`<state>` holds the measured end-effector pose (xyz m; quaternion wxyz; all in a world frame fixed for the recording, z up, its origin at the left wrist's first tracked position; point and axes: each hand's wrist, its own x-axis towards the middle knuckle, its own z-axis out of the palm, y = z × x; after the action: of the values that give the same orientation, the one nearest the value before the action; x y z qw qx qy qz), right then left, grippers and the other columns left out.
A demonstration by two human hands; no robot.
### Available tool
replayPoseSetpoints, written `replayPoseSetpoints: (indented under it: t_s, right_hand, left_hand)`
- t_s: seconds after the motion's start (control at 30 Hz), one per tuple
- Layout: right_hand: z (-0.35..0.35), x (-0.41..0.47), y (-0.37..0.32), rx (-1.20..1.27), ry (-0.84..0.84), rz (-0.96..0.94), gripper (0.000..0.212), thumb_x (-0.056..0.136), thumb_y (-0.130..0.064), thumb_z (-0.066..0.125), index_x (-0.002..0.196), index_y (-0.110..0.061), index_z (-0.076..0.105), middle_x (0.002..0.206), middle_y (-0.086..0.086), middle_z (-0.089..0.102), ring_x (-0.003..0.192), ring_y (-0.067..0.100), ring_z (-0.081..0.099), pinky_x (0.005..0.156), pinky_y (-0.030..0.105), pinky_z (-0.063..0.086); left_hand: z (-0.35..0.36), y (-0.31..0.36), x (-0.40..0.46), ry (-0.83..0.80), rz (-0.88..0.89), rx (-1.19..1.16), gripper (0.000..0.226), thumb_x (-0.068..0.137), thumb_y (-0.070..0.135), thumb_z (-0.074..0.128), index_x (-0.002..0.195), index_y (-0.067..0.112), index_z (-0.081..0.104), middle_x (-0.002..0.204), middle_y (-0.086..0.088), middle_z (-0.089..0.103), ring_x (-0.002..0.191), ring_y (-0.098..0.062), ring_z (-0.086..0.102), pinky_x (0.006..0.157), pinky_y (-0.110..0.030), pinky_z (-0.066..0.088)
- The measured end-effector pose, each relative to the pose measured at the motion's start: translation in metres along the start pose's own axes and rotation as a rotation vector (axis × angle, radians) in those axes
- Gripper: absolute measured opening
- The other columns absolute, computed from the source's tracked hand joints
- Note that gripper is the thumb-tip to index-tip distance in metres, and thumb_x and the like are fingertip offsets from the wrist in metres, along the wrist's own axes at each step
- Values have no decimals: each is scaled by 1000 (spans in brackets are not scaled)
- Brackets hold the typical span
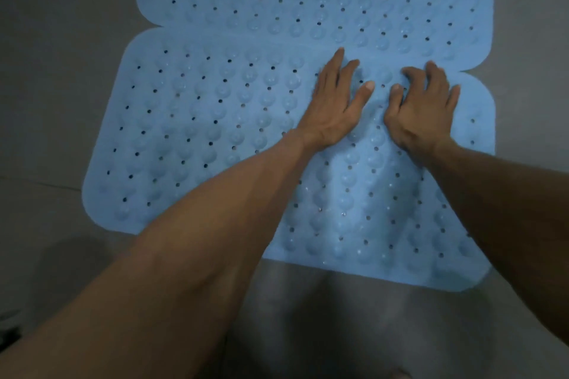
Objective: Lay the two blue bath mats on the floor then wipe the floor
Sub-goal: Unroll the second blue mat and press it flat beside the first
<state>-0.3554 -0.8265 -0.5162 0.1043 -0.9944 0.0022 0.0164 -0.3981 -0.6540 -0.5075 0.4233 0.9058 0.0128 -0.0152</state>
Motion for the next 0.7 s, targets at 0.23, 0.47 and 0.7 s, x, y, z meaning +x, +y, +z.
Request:
replayPoseSetpoints:
  t_s: [0.23, 0.47, 0.7]
  right_hand:
    - [20, -130, -87, 67, 55, 47, 57, 101, -42, 33, 149, -14, 38, 162, 18, 26, 151, 34, 19, 124, 52, 11]
    - [44, -171, -108, 28, 68, 13, 50, 101, -41, 36, 145, -18, 41, 159, 11, 32, 149, 27, 24, 124, 47, 15]
    - [40, -171, -110, 11, 21, 21, 51, 102, -42, 34, 147, -20, 39, 161, 10, 29, 151, 27, 21, 124, 49, 15]
  left_hand:
    - [-49, -67, -134, 189, -57, 408, 57, 99, 42, 29, 136, 1, 43, 152, -21, 31, 143, -36, 25, 120, -51, 11]
    - [-46, -72, -139, 141, -47, 515, 54, 100, 38, 31, 135, 1, 46, 150, -23, 34, 143, -36, 26, 119, -52, 15]
    - [-49, -68, -141, 137, -57, 523, 52, 100, 34, 31, 135, -1, 48, 151, -24, 34, 144, -36, 26, 118, -52, 18]
